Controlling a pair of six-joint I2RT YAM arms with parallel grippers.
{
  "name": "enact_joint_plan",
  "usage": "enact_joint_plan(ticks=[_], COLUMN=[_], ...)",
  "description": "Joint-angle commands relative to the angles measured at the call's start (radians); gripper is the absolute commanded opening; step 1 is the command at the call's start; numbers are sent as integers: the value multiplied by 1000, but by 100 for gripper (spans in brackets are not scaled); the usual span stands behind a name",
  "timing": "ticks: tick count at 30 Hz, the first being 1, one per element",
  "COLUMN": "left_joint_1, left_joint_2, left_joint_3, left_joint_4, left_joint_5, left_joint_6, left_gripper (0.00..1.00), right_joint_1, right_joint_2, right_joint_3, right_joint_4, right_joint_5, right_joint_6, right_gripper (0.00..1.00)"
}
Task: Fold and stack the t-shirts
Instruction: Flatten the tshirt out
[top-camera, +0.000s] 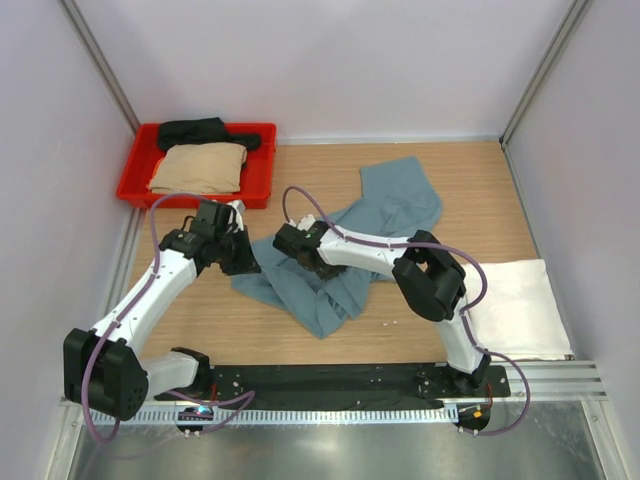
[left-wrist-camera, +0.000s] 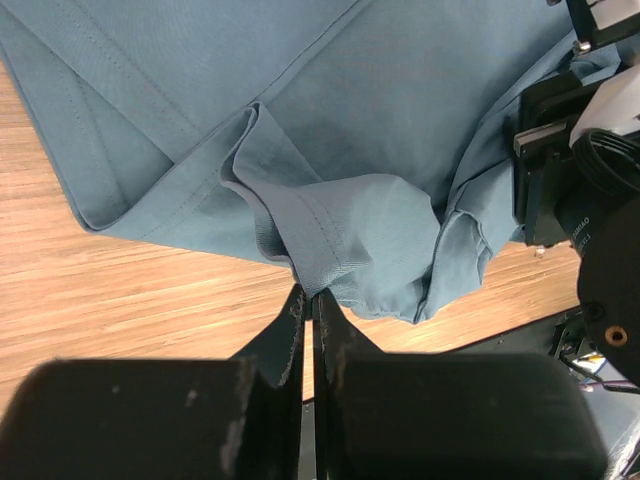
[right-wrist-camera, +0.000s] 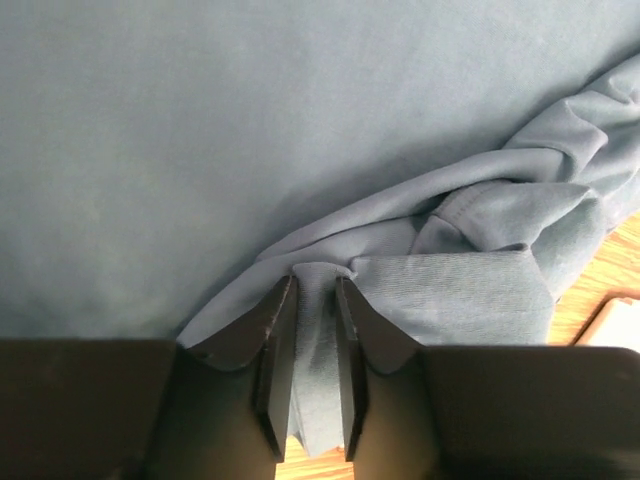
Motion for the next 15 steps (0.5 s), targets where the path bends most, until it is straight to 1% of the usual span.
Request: enact_joint_plan(ticks=[1,2,4,12,13,15], left_joint_1=[9,9,9,14,15,17], left_joint_2=[-12,-12,-12,2,5,5], left_joint_3=[-2,-2,2,5,7,16], left_joint_4=[26,26,25,22,22,12], left_joint_5=[18,18,17,21,21,17], left_joint_6=[8,8,8,5,2,2], left_gripper=[0,0,0,0,0,0], right_joint_1=[-19,-21,-24,-33,-36,-51], right_joint_2=[-27,-35,-58,-155,-175,-198], right_joint_3=[-12,-14,-11,-3,0,9], right_joint_4=[6,3,-14,-49,-61,-75], right_joint_5=[53,52,58,38,35,32], right_joint_6=[3,6,15,76,82,110], right_gripper=[18,14,9,9,5,1])
